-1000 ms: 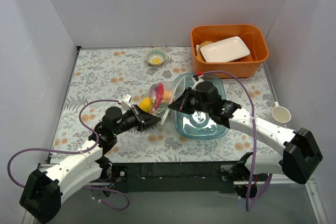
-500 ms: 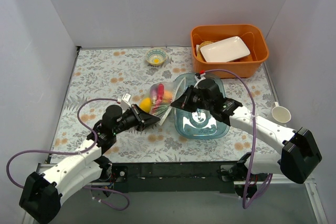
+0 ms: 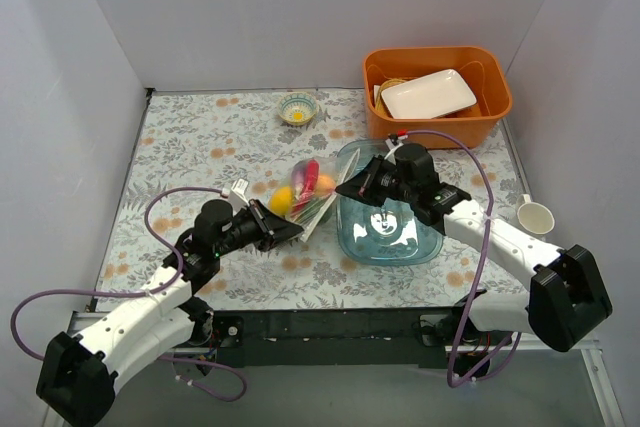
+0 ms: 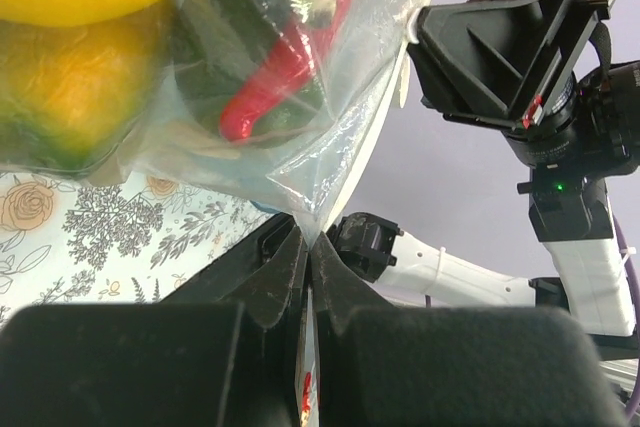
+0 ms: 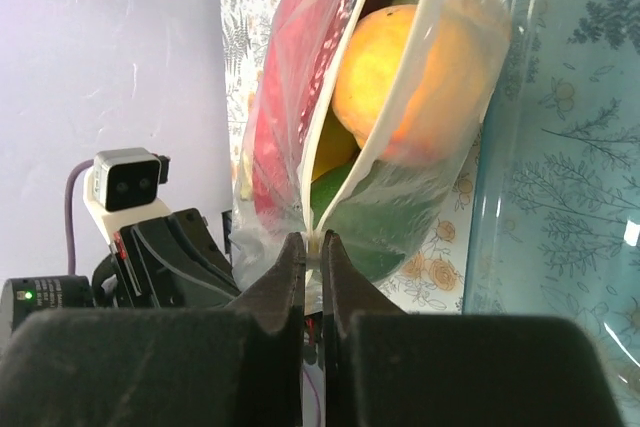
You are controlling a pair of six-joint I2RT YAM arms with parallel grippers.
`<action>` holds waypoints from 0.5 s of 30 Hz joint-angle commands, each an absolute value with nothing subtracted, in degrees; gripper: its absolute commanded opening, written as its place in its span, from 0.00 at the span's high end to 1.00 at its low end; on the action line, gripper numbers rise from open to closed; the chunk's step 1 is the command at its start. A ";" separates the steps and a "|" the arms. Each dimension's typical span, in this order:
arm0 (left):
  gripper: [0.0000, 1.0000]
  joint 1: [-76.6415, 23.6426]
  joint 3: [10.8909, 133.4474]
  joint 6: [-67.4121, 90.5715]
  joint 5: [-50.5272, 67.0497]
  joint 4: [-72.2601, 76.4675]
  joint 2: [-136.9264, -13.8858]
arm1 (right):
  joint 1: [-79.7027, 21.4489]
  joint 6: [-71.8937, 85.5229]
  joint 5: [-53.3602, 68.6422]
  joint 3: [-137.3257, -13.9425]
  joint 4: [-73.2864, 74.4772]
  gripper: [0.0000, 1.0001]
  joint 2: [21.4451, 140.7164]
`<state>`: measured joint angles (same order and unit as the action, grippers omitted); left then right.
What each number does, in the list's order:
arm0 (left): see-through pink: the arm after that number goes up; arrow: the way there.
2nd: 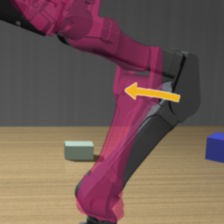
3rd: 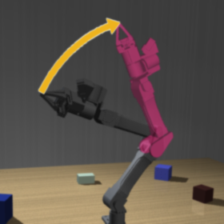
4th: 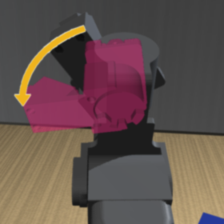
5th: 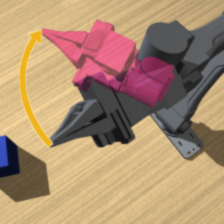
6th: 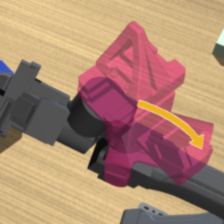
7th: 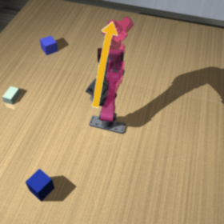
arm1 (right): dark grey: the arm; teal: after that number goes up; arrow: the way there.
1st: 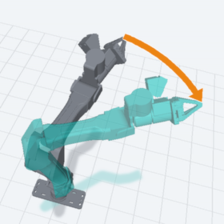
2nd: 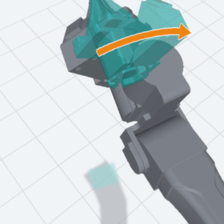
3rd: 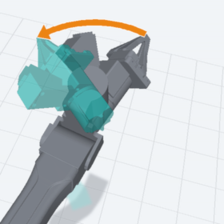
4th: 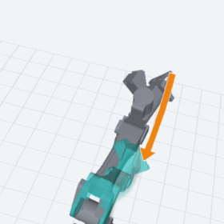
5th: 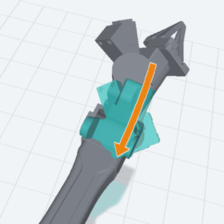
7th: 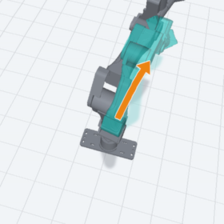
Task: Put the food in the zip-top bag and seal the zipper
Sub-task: Zip the zipper food storage bag at the center of the board.
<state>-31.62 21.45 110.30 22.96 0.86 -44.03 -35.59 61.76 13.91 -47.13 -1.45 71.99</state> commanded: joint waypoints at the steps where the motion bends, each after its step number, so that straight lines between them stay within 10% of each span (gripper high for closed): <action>1: 1.00 -31.03 22.76 109.07 22.41 -3.42 -42.01 | -32.61 63.37 12.83 -46.23 -7.73 0.93 71.72; 15: 1.00 -30.50 21.80 109.16 21.27 -8.35 -37.00 | -29.01 63.63 14.07 -46.58 -9.67 0.93 74.09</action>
